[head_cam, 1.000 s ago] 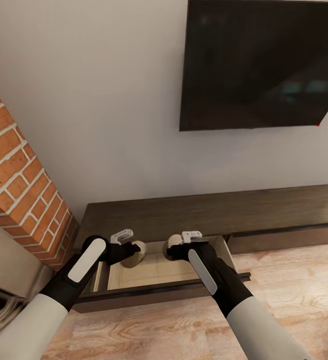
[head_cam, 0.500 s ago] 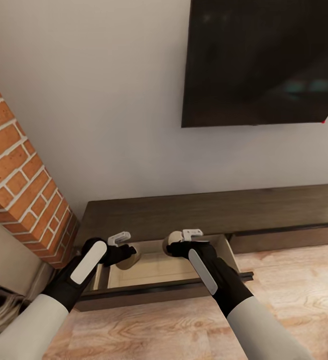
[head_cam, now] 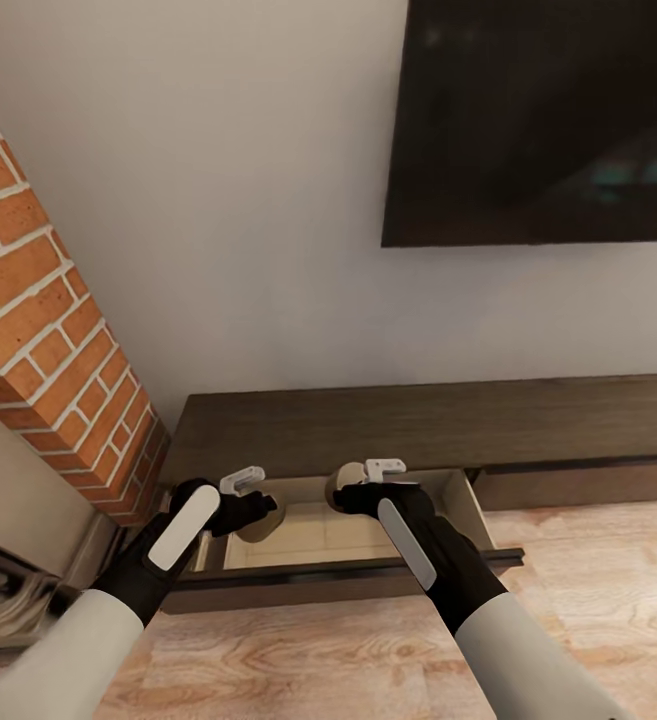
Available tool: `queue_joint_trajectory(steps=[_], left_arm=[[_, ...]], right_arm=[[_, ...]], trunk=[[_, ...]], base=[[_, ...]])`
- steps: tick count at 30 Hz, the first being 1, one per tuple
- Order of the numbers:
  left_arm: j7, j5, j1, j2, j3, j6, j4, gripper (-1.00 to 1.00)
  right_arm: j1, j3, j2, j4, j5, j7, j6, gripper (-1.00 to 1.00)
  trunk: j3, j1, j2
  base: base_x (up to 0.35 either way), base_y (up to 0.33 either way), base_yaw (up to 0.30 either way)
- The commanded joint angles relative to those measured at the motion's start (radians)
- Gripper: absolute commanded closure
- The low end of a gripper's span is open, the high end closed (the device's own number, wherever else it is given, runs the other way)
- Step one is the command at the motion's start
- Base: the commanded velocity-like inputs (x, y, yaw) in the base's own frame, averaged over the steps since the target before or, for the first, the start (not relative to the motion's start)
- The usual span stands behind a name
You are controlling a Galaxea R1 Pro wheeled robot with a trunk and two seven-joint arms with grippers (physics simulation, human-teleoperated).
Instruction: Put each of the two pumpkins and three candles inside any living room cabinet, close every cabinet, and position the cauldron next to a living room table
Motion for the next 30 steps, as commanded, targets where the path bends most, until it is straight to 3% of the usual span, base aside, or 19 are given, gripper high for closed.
queue_joint_trajectory(steps=[1, 8, 30], left_arm=[[0.010, 0.000, -0.001, -0.006, -0.003, -0.001, -0.001, 1.00], [0.008, -0.049, -0.001, -0.041, -0.003, -0.002, 0.032, 1.00], [0.001, -0.053, -0.001, -0.044, -0.003, -0.026, 0.036, 1.00]], right_arm=[[-0.001, 0.002, 0.000, -0.001, -0.011, -0.009, 0.002, 1.00], [-0.001, 0.003, 0.000, 0.000, -0.011, -0.008, 0.002, 1.00], [-0.001, 0.004, 0.000, 0.023, -0.003, -0.004, -0.001, 1.00]], trunk=[[-0.004, 0.004, -0.008], [-0.025, 0.031, -0.057], [-0.093, 0.115, -0.211]], base=[[0.000, 0.000, 0.002], [0.000, 0.000, -0.072], [0.000, 0.000, -0.005]])
